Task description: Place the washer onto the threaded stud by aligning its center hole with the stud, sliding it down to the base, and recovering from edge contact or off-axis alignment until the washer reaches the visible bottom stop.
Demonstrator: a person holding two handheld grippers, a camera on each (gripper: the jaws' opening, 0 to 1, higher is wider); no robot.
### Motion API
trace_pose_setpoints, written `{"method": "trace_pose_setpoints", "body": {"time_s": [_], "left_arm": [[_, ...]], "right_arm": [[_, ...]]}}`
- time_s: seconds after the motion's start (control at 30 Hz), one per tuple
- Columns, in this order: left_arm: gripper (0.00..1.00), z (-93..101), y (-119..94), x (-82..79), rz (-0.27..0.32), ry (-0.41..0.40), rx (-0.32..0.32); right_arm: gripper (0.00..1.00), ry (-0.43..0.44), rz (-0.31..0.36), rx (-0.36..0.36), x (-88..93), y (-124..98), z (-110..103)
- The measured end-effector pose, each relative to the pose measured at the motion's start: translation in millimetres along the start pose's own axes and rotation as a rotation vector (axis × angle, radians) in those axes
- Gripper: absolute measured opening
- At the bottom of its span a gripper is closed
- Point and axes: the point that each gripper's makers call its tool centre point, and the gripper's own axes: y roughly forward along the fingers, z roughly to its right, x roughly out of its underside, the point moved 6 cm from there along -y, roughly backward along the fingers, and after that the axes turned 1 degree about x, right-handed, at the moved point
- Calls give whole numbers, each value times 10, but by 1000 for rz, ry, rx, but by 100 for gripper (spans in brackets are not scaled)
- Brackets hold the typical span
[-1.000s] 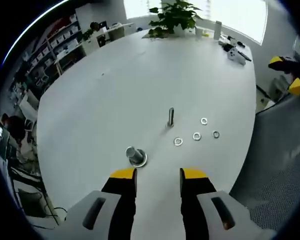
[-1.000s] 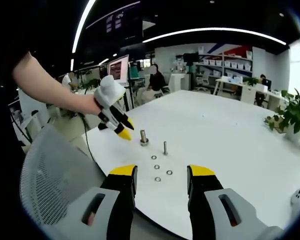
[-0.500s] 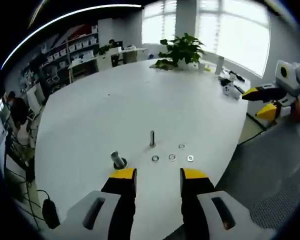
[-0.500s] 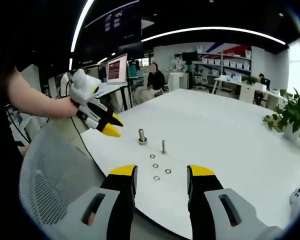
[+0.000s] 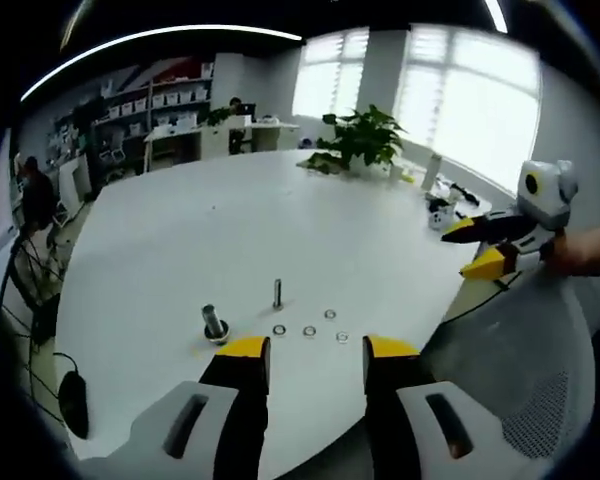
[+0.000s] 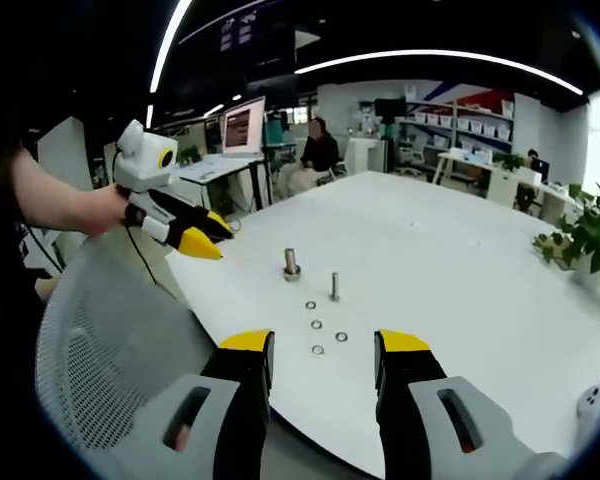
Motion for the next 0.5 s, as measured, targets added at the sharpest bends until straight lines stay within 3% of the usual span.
{"method": "trace_pose_setpoints", "body": {"time_s": [0.3,0.5], "left_arm": [[33,70,-142,-23,95,18,-41],[33,101,-154,-16,84,28,-25]], "right_arm": [[42,15,-19,-9,30,21,5],[42,1,-39,-26,53,46,-35]]}}
